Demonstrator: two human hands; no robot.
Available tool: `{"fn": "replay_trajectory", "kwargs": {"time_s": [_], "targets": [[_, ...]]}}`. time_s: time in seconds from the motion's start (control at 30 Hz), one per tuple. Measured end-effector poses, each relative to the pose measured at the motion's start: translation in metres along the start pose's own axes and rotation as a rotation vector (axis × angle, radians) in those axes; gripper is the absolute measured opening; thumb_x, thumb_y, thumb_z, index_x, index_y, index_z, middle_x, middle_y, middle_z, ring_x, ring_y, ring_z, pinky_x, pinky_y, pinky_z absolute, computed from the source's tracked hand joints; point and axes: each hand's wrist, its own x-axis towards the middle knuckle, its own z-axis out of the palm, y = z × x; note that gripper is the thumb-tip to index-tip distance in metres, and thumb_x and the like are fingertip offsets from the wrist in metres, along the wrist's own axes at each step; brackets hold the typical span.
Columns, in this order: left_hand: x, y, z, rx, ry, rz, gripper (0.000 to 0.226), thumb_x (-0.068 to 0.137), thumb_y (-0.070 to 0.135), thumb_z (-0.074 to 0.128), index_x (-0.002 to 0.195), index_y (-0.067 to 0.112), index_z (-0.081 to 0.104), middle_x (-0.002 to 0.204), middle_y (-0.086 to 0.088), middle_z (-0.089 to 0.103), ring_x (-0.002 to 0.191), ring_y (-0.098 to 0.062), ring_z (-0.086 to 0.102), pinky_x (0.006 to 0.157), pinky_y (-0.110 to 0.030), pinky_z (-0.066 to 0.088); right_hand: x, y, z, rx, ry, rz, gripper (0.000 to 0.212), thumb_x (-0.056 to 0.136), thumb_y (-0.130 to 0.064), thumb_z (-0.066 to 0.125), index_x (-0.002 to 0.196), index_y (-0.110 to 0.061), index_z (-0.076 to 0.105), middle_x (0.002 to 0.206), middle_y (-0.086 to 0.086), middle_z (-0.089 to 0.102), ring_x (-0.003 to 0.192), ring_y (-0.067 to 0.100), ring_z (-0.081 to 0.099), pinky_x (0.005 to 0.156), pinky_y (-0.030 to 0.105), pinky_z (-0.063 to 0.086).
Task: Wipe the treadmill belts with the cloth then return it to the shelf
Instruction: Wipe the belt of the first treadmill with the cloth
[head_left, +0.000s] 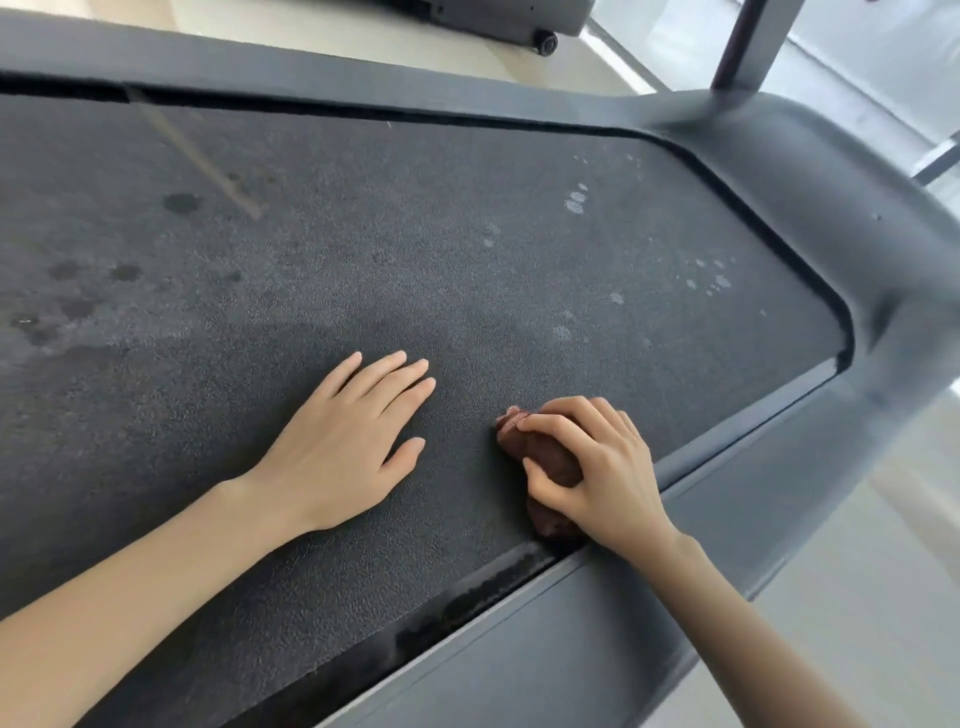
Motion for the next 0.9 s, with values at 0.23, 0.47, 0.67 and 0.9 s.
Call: {"fn": "replay_trajectory", "kwargs": {"time_s": [0.23, 0.47, 0.67, 0.9], "targets": [[0.018, 0.011, 0.003, -0.028, -0.040, 0.052, 0.066, 0.088, 0.052, 0.018, 0.144, 0.022, 0.036, 0.153, 0.005, 0.028, 0.144, -0.014, 0.016, 0.118, -0.043, 0.012, 0.060, 0.056, 0.020, 0.040, 0.035, 0.032, 0.029, 0.074, -0.037, 0.057, 0.099, -0.029, 0.070, 0.096, -0.004, 0.064, 0.088, 0.024, 0.060, 0.075, 0.039, 0.050], [0.070, 0.038, 0.022, -0.028, 0.010, -0.034, 0.065, 0.091, 0.057, 0.017, 0.149, 0.028, 0.020, 0.157, 0.007, 0.013, 0.145, -0.013, 0.002, 0.118, -0.041, -0.003, 0.135, 0.166, 0.034, 0.003, 0.087, 0.388, 0.025, 0.077, -0.037, 0.062, 0.100, -0.031, 0.066, 0.103, -0.003, 0.062, 0.102, 0.026, 0.055, 0.076, 0.032, 0.040], [0.073, 0.040, 0.019, -0.072, 0.029, -0.056, 0.059, 0.087, 0.053, 0.028, 0.139, 0.028, 0.044, 0.147, 0.008, 0.038, 0.140, -0.014, 0.027, 0.116, -0.044, 0.018, 0.148, 0.176, 0.037, -0.057, 0.090, 0.465, 0.027, 0.076, -0.045, 0.062, 0.099, -0.031, 0.066, 0.099, 0.000, 0.063, 0.099, 0.029, 0.057, 0.071, 0.030, 0.035], [0.075, 0.041, 0.017, -0.051, 0.038, -0.040, 0.060, 0.086, 0.052, 0.031, 0.136, 0.025, 0.049, 0.145, 0.007, 0.041, 0.138, -0.015, 0.031, 0.115, -0.044, 0.021, 0.077, 0.097, 0.021, -0.017, 0.052, 0.079, 0.028, 0.078, -0.050, 0.060, 0.096, -0.030, 0.069, 0.094, -0.006, 0.064, 0.085, 0.020, 0.059, 0.074, 0.031, 0.046]]}}
